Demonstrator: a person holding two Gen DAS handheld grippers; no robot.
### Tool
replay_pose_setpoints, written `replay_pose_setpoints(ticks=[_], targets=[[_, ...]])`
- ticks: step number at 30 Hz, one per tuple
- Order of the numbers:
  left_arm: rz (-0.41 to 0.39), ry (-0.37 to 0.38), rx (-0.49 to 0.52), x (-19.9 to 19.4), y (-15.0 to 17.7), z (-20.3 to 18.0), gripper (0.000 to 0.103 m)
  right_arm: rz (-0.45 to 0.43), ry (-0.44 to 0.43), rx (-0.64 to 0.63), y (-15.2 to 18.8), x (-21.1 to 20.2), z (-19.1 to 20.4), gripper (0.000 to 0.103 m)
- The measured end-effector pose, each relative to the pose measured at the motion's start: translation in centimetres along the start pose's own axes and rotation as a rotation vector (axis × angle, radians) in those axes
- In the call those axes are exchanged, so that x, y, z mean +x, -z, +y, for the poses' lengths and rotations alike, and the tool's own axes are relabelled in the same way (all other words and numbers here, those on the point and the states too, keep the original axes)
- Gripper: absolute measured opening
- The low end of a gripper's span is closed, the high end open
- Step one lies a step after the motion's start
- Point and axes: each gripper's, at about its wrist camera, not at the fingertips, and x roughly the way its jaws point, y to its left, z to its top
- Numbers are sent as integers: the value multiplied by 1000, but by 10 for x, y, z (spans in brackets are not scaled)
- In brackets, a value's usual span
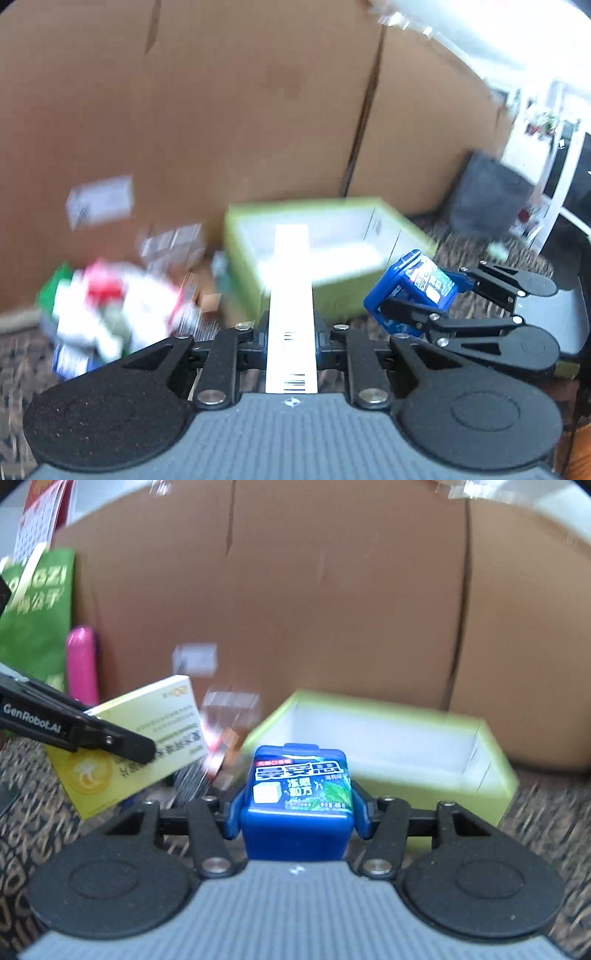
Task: Organize objects
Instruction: 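Carry both items into the lime-green box and open both tools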
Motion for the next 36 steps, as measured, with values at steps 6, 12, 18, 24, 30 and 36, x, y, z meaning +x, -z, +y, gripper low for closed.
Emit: replay_pose_setpoints(ticks=[6, 12, 18, 24, 30, 36], targets=[[-69, -2, -25, 58, -61, -11, 19, -64, 108, -31, -40, 32, -29, 55], [2, -39, -49, 142, -74, -2, 19, 38, 156, 0, -34, 102, -59, 55], [83, -43, -44, 192, -68, 5, 19, 184, 105, 81, -12, 166, -80, 55], [61, -68, -64, 197, -61, 3, 97, 255, 81, 71, 1, 197, -80, 71], [-38, -71, -40, 167, -69, -3, 96, 159, 143, 30, -13, 176, -70, 96], [-69, -106, -77, 105, -64, -6, 96, -17, 174, -52, -29, 118, -40, 103]])
